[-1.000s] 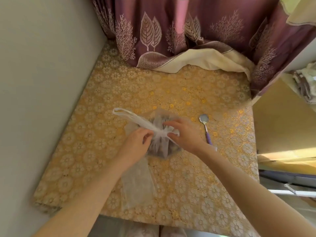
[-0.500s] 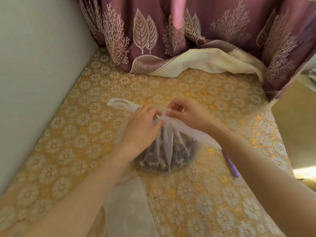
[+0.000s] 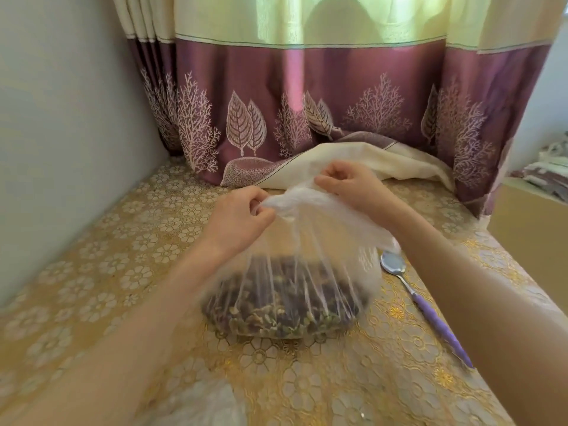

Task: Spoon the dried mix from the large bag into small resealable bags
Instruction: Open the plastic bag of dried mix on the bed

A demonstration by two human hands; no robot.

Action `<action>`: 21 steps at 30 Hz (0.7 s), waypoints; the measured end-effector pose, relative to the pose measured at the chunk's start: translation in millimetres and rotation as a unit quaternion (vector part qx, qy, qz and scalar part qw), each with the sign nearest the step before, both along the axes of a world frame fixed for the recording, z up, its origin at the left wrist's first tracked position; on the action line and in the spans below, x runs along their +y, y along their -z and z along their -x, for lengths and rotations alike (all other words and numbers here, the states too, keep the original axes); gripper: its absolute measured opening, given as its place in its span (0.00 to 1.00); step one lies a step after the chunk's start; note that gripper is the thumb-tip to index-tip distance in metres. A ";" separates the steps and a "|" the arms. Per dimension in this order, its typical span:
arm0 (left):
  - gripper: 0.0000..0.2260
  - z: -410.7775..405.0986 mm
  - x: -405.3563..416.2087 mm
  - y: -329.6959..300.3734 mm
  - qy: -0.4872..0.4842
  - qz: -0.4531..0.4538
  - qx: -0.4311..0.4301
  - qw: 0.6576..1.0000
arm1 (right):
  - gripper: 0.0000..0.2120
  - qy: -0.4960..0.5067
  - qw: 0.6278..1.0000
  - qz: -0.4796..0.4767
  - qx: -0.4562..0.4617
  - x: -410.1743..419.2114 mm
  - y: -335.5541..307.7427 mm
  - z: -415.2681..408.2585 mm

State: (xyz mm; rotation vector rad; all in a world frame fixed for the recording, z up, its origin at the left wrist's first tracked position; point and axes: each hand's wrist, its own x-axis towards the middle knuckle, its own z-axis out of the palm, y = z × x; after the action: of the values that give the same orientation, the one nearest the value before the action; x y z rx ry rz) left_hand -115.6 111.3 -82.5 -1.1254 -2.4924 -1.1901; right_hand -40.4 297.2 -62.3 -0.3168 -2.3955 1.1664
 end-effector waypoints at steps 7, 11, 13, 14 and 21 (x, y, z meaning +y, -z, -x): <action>0.04 -29.7 -39.7 -36.2 0.053 -0.008 -0.115 0.992 | 0.10 0.046 0.997 -0.006 0.065 -36.7 -27.5 -46.9; 0.13 -58.0 -48.9 -46.9 0.088 0.021 -0.142 0.986 | 0.13 0.040 0.995 -0.004 0.091 -65.7 -43.3 -67.0; 0.14 -66.3 -55.5 -48.6 0.085 0.003 -0.109 0.990 | 0.13 0.021 0.997 -0.005 0.078 -73.9 -39.5 -77.9; 0.14 -67.4 -60.0 -49.3 0.079 -0.008 -0.097 0.992 | 0.13 0.018 0.997 -0.014 0.069 -75.1 -35.6 -83.2; 0.09 -70.0 -90.7 -53.0 -0.011 -0.078 -0.066 0.995 | 0.10 0.122 0.989 -0.021 0.082 -60.6 -28.9 -108.4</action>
State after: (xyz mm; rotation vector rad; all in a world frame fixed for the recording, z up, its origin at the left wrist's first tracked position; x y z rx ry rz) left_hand -45.6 20.6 -29.5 -1.0068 -2.4467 -1.4689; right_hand 68.0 236.6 -33.4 -0.4667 -2.1668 0.9900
